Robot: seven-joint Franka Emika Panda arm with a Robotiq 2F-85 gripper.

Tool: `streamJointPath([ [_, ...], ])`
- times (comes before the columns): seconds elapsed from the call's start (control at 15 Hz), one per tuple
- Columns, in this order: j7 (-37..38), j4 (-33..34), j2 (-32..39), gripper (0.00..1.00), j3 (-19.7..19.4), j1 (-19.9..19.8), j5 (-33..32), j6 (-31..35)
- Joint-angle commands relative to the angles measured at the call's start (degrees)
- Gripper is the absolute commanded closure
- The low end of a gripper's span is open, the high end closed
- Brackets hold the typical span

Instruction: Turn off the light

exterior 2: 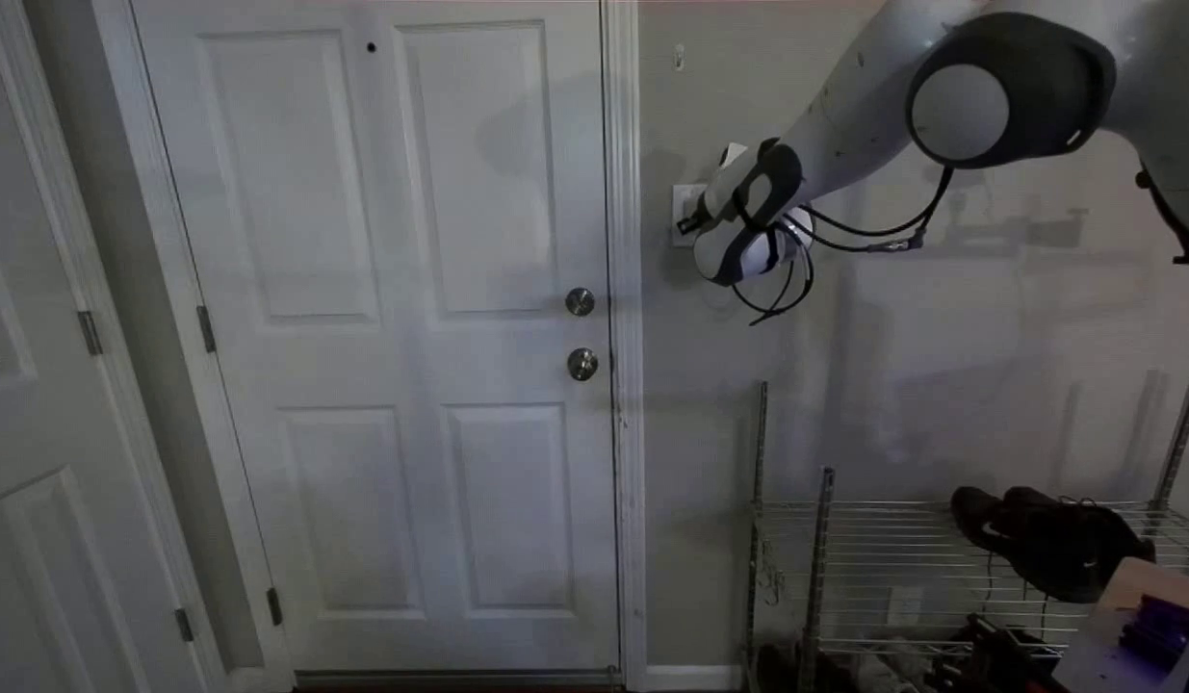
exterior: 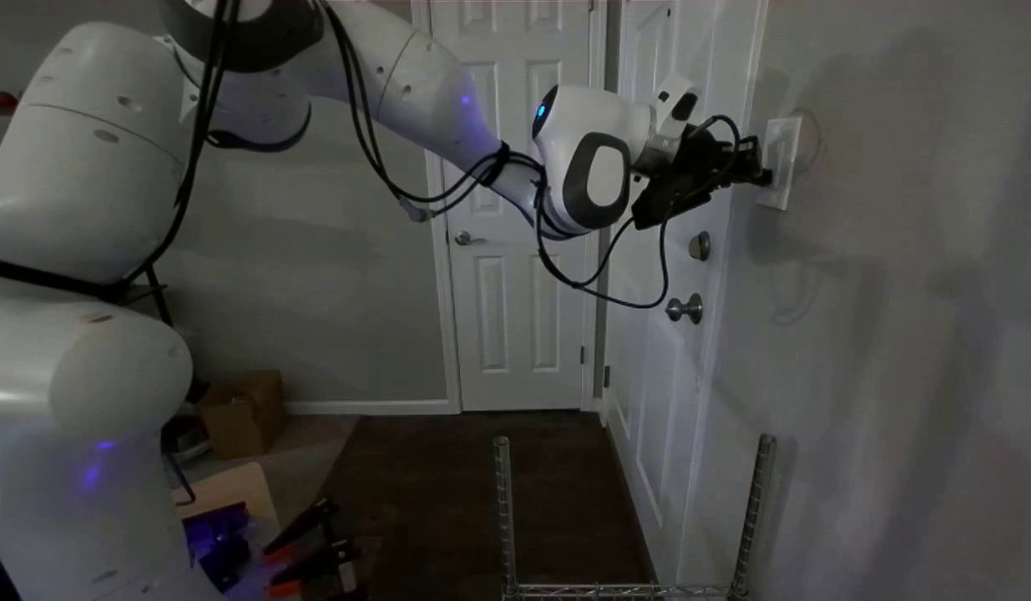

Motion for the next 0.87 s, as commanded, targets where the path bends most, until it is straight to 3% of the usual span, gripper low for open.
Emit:
streamJointPath([
  [0.0, 0.4, 1.2, 1.7, 0.99, -0.9, 0.8, 1.1, -1.4],
  [0.2, 0.0, -0.1, 2.3, 0.99, -3.9, 5.0, 2.6, -1.0],
  [0.53, -0.1, -3.5, 6.1, 1.00, -14.5, 17.8, 8.9, -2.0],
  [0.8, 0.2, -5.2, 6.7, 1.00, -16.6, 22.4, 10.6, -3.7],
])
